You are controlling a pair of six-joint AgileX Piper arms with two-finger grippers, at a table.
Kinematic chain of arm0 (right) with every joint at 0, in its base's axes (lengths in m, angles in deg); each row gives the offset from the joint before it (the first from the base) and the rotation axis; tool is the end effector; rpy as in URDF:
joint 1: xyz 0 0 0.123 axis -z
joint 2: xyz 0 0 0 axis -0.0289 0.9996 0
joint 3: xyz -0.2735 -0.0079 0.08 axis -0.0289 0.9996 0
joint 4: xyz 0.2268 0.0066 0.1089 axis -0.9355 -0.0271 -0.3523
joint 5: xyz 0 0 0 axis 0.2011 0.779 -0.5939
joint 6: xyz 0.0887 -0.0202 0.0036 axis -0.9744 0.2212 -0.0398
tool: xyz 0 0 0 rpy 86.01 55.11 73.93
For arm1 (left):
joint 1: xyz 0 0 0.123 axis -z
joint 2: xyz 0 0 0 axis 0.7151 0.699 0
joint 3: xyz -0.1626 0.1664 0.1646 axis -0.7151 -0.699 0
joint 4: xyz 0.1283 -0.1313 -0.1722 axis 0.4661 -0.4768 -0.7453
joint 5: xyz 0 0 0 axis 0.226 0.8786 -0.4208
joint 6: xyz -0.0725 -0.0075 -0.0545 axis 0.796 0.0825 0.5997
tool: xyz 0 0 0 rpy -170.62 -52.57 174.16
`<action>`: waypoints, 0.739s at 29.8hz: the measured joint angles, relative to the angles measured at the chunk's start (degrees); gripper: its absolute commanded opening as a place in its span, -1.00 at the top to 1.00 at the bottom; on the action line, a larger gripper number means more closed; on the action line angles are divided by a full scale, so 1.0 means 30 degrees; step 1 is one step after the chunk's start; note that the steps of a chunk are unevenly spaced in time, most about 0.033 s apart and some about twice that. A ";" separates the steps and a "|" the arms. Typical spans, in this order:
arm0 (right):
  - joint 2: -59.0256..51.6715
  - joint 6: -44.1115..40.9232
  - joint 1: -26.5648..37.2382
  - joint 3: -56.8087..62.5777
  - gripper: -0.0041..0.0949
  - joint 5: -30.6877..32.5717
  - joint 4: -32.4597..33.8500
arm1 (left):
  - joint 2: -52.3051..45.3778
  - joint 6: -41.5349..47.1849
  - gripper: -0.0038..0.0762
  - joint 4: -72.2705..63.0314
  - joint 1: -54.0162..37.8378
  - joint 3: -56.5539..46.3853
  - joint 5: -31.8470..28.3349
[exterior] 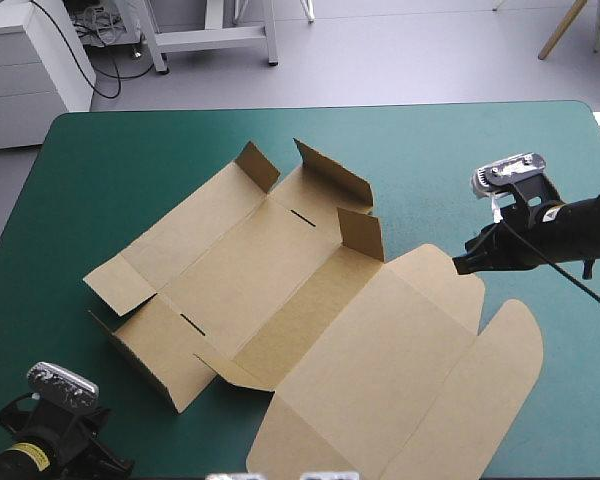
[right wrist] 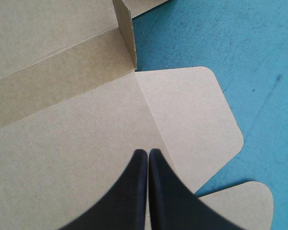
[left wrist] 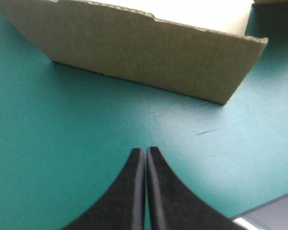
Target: Fold the box
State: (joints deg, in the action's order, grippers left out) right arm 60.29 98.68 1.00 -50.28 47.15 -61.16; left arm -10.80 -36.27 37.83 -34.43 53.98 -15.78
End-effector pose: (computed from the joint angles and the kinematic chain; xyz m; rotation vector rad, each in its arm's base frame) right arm 0.2207 0.0343 0.3955 -0.5729 2.4585 0.3295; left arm 0.0308 -0.0081 0.2630 0.4866 2.4122 -0.0262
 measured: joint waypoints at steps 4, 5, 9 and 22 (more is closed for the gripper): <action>0.0000 0.0403 0.0000 0.0000 0.95 0.0017 0.0021 | 0.0000 0.0000 0.93 0.0039 0.0000 0.0000 0.0000; 0.0000 0.0621 0.0000 0.0000 0.94 0.0017 0.0021 | 0.0000 0.0000 0.93 0.0044 0.0000 0.0000 0.0000; 0.0000 0.2148 0.0000 0.0000 0.89 0.0017 0.0021 | 0.0000 0.0000 0.93 0.0060 0.0000 0.0000 0.0000; 0.0000 0.2729 0.0000 0.0393 -0.45 -0.0382 -0.0536 | 0.0000 0.0000 0.93 0.0060 0.0000 0.0000 0.0000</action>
State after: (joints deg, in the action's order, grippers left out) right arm 60.29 106.87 1.00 -49.10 46.01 -62.77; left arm -10.80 -36.27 38.00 -34.43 53.98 -15.78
